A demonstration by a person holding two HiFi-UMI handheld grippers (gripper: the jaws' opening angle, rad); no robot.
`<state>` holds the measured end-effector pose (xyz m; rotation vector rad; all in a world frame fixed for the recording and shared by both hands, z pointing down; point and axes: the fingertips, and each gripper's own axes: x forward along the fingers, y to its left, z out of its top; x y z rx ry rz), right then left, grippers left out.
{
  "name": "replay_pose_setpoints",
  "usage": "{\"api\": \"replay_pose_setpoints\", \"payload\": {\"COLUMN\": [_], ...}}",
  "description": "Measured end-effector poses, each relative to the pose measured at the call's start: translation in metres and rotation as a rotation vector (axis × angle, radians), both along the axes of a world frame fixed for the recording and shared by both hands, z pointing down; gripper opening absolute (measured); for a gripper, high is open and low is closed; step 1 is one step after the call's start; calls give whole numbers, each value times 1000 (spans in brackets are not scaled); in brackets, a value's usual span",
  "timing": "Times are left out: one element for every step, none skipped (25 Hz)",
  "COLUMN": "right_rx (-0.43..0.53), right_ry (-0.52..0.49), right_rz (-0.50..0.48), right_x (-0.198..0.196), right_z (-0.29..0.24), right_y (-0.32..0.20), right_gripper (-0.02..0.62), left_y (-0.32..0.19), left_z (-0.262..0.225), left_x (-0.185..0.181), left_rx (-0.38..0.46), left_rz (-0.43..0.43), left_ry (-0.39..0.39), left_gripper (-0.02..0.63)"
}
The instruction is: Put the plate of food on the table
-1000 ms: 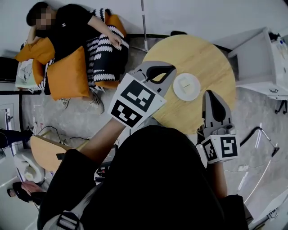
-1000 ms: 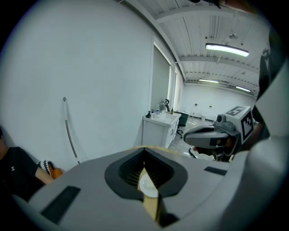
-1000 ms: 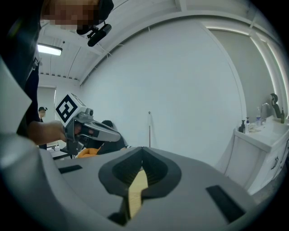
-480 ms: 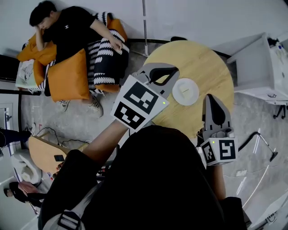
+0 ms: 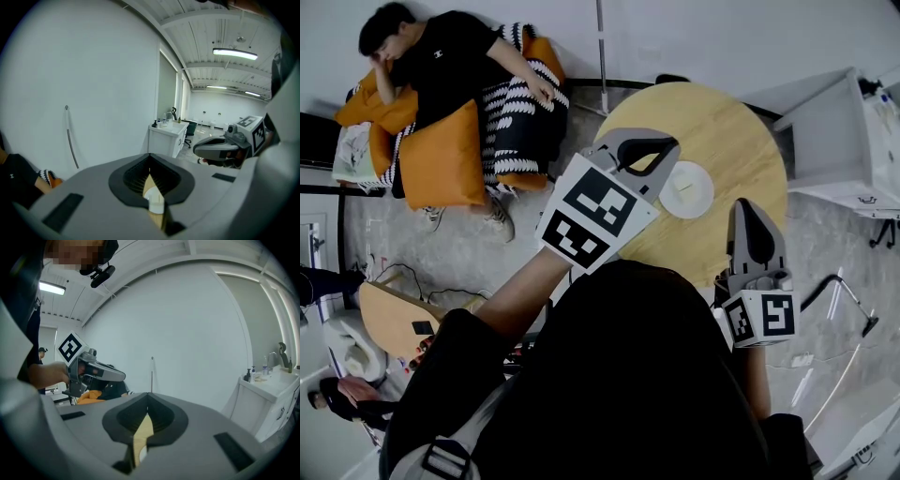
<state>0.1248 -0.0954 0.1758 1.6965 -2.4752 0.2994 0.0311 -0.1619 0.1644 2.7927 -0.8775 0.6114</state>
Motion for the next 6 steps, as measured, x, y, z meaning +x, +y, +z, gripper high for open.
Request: {"api": "replay_pose_setpoints", "payload": {"right_rx": [1,1,1,0,-1,-2], "right_ry": [-1,-1,-2,-2,-2,-1], "right_rz": [2,3,4,4,4,4], "right_x": [1,2,3,3,4,4], "right_z": [0,-1,-1,0,0,0], "right_y": [0,0,0,0,0,0], "right_gripper": [8,8,8,8,8,8], "left_y": [0,0,-1,-1,-1,-2], "left_z": [-1,-1,-2,-2,-2,-1], "left_x": [0,1,1,2,2,2], "left_rx": [1,3,4,5,5,5], "left_rz": [1,2,3,3,4,4], "left_ry": [-1,-3,-5,-6,-7,-9], "left_gripper": [8,8,8,8,8,8]}}
